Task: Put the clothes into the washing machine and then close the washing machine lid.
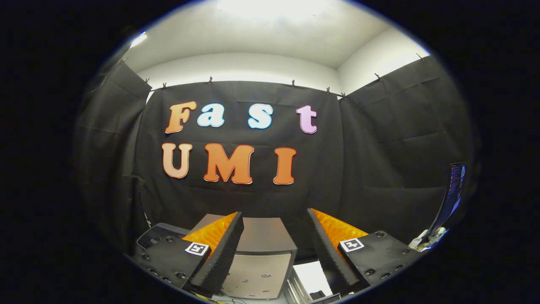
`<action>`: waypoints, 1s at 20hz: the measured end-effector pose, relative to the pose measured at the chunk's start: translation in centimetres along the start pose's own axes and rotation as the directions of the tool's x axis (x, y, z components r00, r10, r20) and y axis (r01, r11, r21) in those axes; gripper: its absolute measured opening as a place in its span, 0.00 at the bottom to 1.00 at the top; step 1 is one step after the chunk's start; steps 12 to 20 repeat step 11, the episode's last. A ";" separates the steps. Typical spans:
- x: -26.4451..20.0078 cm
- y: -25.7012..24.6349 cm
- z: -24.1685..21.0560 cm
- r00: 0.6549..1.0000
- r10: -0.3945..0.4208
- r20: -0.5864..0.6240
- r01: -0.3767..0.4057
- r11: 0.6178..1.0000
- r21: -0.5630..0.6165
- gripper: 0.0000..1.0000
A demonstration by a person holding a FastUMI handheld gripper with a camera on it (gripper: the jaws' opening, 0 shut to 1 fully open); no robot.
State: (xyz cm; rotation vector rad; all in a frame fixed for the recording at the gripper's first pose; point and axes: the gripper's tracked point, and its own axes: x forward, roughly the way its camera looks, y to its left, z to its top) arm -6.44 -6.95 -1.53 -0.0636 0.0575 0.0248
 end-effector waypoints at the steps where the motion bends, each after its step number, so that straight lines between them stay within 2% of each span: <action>1: -0.3 -0.9 0.2 1.000 -0.007 -0.007 0.007 1.000 -0.011 0.98; 2: -1.4 -3.6 2.7 1.000 -0.021 -0.007 0.021 1.000 -0.020 0.98; 5: -2.5 -5.6 3.2 0.998 -0.064 0.007 0.064 0.998 -0.021 0.98; 11: -3.2 -5.8 2.0 0.996 -0.094 0.001 0.094 0.995 0.032 0.98; 20: -3.2 -5.8 2.0 0.996 -0.094 0.001 0.094 0.995 0.032 0.98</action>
